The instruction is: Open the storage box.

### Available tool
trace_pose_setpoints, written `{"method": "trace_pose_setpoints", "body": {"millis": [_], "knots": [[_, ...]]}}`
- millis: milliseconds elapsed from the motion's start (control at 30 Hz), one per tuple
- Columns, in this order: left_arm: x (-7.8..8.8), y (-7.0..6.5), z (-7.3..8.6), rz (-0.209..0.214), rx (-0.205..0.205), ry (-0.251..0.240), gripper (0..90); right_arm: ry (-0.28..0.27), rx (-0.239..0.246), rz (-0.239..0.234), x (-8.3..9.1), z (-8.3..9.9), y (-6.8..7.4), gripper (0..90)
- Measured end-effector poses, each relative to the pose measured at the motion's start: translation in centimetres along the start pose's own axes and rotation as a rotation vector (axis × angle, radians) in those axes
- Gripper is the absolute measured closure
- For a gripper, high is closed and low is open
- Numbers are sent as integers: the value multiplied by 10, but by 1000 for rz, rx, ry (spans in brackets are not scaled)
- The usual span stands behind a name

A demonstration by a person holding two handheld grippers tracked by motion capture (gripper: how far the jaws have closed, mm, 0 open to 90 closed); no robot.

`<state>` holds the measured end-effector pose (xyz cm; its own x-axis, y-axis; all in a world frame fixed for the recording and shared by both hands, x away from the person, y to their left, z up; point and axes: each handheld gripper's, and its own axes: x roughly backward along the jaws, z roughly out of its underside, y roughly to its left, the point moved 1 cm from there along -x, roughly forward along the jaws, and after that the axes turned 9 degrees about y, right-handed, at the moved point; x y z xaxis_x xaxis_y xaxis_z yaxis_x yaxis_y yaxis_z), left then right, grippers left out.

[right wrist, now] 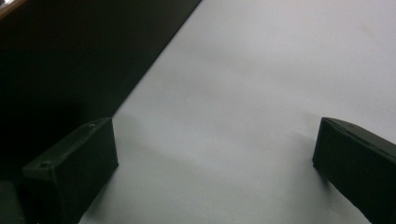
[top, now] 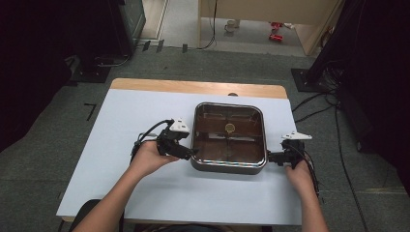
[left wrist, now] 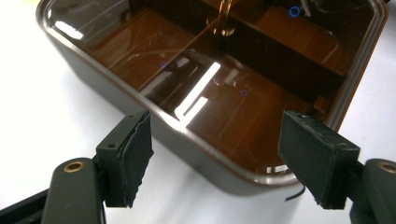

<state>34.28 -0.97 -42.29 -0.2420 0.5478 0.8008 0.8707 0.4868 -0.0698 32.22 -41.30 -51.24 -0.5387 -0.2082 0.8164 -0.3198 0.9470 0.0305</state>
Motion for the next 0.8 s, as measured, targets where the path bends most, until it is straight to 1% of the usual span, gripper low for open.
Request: {"method": "trace_pose_setpoints", "body": {"millis": [67,100,133,167,233,300,333,367,400,433,467,567,600,633,667,700,733,767,800], "knots": [[-3,-1,-7,4,-9,-3,307,0,0,0,0,0,0,0],[-6,-2,-14,3,-22,-1,307,0,0,0,0,0,0,0],[-6,-2,-14,3,-22,-1,308,0,0,0,0,0,0,0],[-10,-3,-22,6,-36,-2,311,0,0,0,0,0,0,0],[-13,-3,-29,6,-43,-5,320,-1,0,0,0,0,0,0],[-18,-2,-37,-1,-54,-21,339,-1,0,0,0,0,0,0],[-20,-2,-41,-1,-60,-22,354,-1,0,0,0,0,0,0],[-20,-2,-41,-1,-60,-22,355,-1,-1,0,0,0,0,0],[-25,-1,-50,1,-63,-29,361,0,0,0,0,0,0,0],[-25,-1,-50,1,-63,-29,375,0,0,0,0,0,0,0],[-28,0,-55,9,-61,-42,383,0,0,1,0,0,0,0],[-33,0,-61,14,-69,-42,391,0,0,1,0,0,0,0],[-36,0,-64,16,-71,-38,415,-1,1,2,0,0,0,0],[-41,0,-68,21,-75,-59,433,1,-1,1,0,0,0,0],[-41,0,-68,21,-75,-59,442,1,-1,1,0,0,0,0],[-47,-1,-74,39,-68,-57,444,1,-1,1,0,0,0,0],[-47,-1,-74,39,-68,-57,445,1,-1,1,0,0,0,0],[-54,-2,-80,39,-83,-50,446,0,-1,1,0,0,0,0],[-54,-2,-80,39,-83,-50,453,1,-1,1,0,0,0,0]]}}
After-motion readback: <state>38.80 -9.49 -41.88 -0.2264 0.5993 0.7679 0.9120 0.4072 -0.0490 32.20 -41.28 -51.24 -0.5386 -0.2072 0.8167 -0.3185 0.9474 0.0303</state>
